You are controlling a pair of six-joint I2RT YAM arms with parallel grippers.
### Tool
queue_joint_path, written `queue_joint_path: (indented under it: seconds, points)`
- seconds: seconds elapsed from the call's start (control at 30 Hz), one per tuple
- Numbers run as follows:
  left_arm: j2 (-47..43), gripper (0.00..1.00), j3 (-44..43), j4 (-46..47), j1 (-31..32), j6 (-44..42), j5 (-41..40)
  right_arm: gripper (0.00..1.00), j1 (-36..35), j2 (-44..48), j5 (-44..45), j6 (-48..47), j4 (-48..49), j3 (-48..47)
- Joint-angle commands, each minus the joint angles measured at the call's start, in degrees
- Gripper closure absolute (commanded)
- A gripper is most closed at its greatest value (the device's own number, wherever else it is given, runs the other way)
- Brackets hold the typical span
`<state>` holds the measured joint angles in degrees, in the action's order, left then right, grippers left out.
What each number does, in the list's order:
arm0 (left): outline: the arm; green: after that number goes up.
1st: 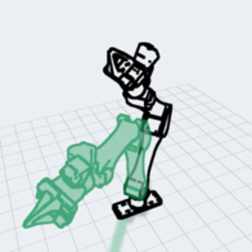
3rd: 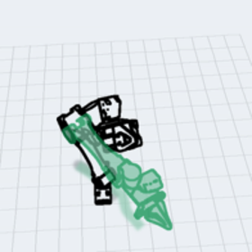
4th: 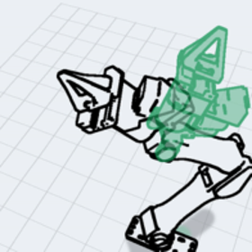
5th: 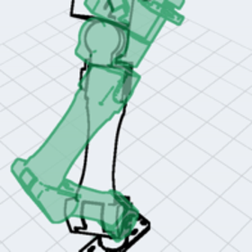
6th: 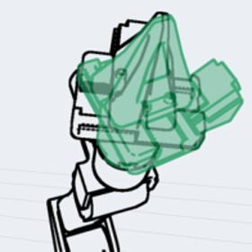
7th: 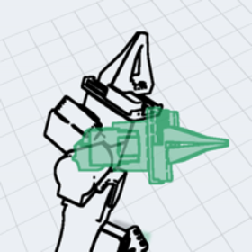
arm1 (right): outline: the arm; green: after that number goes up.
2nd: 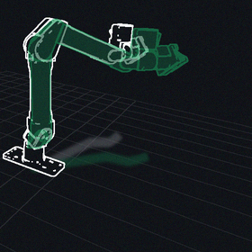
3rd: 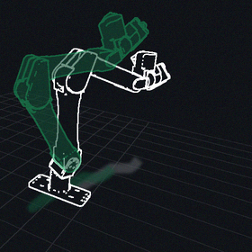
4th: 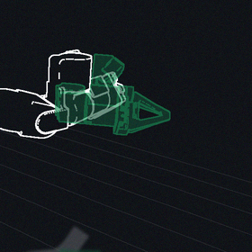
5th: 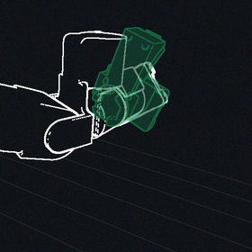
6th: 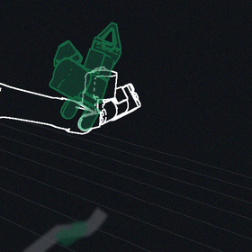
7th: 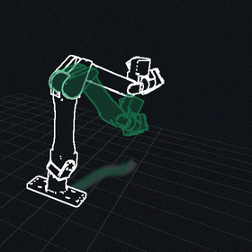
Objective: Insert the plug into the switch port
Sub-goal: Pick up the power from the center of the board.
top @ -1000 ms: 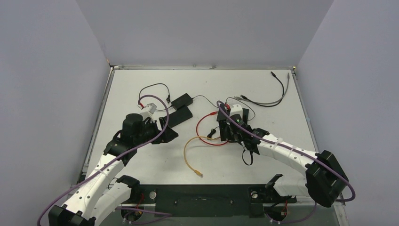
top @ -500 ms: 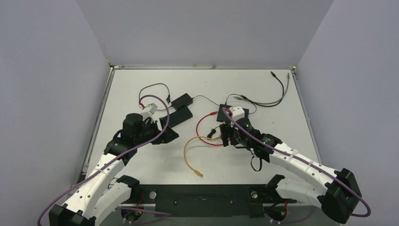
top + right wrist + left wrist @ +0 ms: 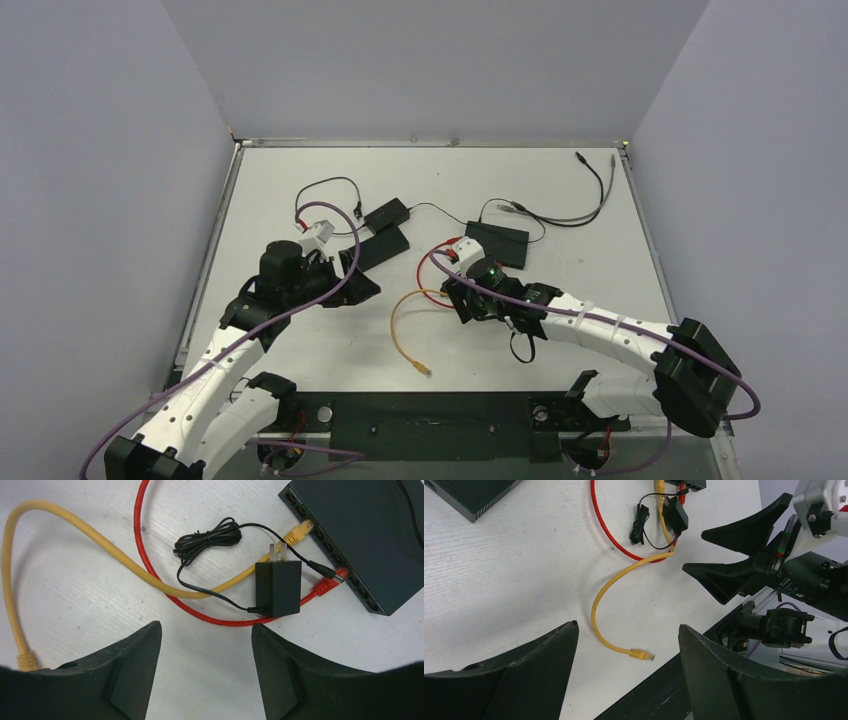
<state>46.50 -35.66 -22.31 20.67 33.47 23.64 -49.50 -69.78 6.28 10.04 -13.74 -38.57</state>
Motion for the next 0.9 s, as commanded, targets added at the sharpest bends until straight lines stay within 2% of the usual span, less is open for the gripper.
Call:
queue_joint_path:
  seconds: [0.0,0.43,0.87]
  points:
    - [-1.0,0.29,-2.4,-0.2,-0.7,-1.3,1.6,0.39,-0.6,-3.7,4.7,1.1,0.9,-3.6]
    - [0.2,0.29,-1.9,1.1,-1.6,-1.3,3.7,0.48,-0.2,-10.1,9.8,4.1,0.7,-5.7]
    - [0.3,0.29,-1.8,1.2,-2.2,-1.4,4.4,0.63,1.1,-14.6,12.6,4.5,1.1,-8.3]
